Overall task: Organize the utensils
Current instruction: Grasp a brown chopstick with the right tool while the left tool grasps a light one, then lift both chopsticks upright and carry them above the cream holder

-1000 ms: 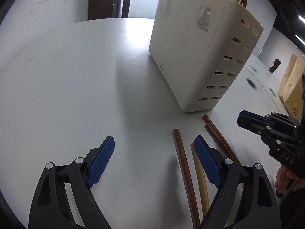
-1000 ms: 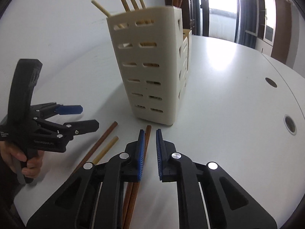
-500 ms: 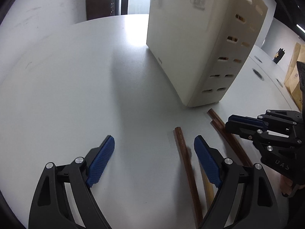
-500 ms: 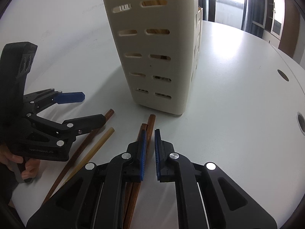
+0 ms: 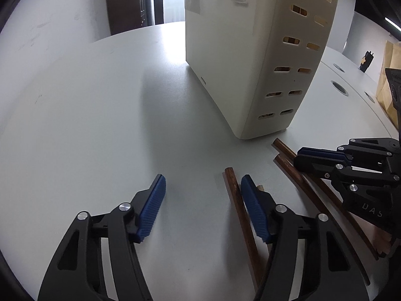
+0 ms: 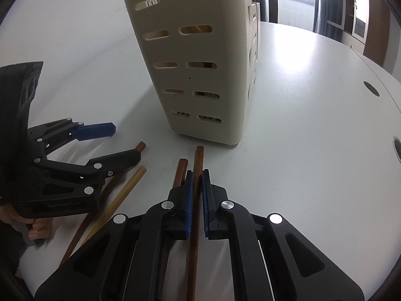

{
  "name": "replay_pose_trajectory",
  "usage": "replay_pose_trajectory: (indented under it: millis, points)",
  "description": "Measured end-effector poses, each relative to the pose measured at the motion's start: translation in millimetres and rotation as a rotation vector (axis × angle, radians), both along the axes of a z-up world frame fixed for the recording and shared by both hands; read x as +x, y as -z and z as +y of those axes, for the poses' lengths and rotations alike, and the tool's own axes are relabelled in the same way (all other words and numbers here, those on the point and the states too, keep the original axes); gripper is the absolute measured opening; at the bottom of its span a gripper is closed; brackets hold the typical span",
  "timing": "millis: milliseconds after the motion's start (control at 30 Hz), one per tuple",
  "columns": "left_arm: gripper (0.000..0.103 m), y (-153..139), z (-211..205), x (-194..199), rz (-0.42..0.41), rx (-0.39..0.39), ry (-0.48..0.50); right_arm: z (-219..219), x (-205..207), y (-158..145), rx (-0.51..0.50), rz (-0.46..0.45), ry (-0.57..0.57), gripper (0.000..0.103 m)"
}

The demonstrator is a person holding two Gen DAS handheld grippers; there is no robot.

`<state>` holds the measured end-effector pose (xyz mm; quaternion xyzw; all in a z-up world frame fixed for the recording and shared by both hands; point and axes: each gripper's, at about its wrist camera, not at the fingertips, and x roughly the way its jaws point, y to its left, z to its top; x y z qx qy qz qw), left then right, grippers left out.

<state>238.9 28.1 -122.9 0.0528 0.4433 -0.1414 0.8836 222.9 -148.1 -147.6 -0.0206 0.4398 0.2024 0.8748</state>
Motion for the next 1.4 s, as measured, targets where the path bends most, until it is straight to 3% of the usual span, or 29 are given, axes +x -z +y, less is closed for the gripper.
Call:
replay_pose_trajectory:
  millis: [100, 133, 167, 433, 600, 800, 1000, 1200, 1400]
  points:
    - [0.031, -1, 0, -2, -0.006, -0.012, 0.011, 2, -1, 0, 0.001, 0.000, 0.003, 0.008]
    - [0.017, -1, 1, -2, -0.003, -0.032, 0.014, 3, -2, 0, 0.003, 0.001, 0.006, 0.008]
    - [0.010, -1, 3, -2, 0.006, -0.061, 0.015, 3, -3, 0, 0.007, 0.001, 0.010, 0.008]
    - [0.007, -1, 8, -2, 0.022, -0.094, 0.003, -3, -7, -13, 0.084, -0.043, 0.022, 0.007]
    - [0.007, -11, 20, -2, 0.022, -0.175, -0.012, -15, -16, -32, 0.216, -0.087, 0.002, 0.007]
    - [0.006, -46, 34, -16, -0.032, -0.305, -0.012, -32, -37, -61, 0.430, -0.186, -0.054, 0.007]
    - [0.006, -96, 30, -49, -0.145, -0.373, 0.056, -48, -68, -90, 0.565, -0.340, -0.113, 0.007]
    - [0.006, -126, 31, -76, -0.202, -0.455, 0.093, -47, -102, -116, 0.646, -0.448, -0.140, 0.007]
    - [0.006, -154, 34, -96, -0.273, -0.497, 0.120, -62, -90, -142, 0.664, -0.514, -0.162, 0.007]
